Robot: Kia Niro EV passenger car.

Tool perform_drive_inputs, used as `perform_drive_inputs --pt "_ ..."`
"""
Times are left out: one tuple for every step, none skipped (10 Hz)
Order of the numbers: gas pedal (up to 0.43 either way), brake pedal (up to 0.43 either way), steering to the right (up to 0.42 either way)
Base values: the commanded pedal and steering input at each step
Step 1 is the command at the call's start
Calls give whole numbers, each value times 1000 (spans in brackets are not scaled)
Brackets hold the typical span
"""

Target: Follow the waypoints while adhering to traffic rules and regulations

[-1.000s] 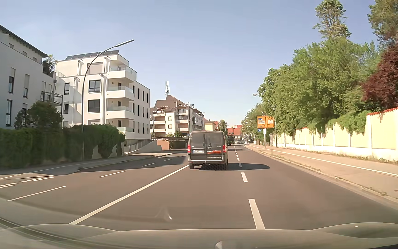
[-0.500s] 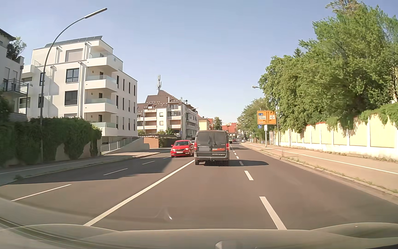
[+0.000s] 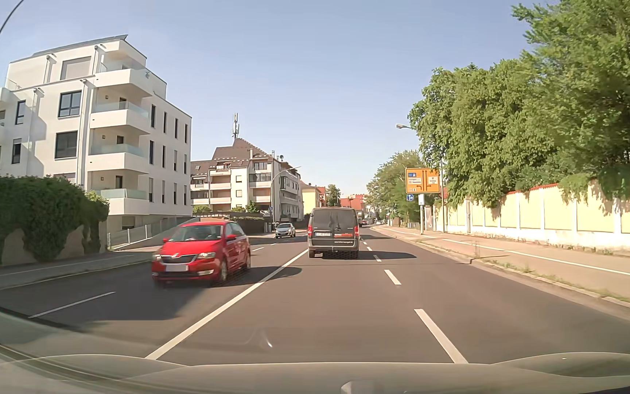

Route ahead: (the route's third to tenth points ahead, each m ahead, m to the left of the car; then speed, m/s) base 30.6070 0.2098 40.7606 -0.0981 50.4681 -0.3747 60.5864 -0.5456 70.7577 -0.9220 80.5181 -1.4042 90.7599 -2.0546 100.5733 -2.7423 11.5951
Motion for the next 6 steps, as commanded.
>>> perform_drive_inputs --pt "47 0 9" --pt "47 0 7" --pt "59 0 6" --pt "59 0 5" --pt "59 0 5" --pt "59 0 5"
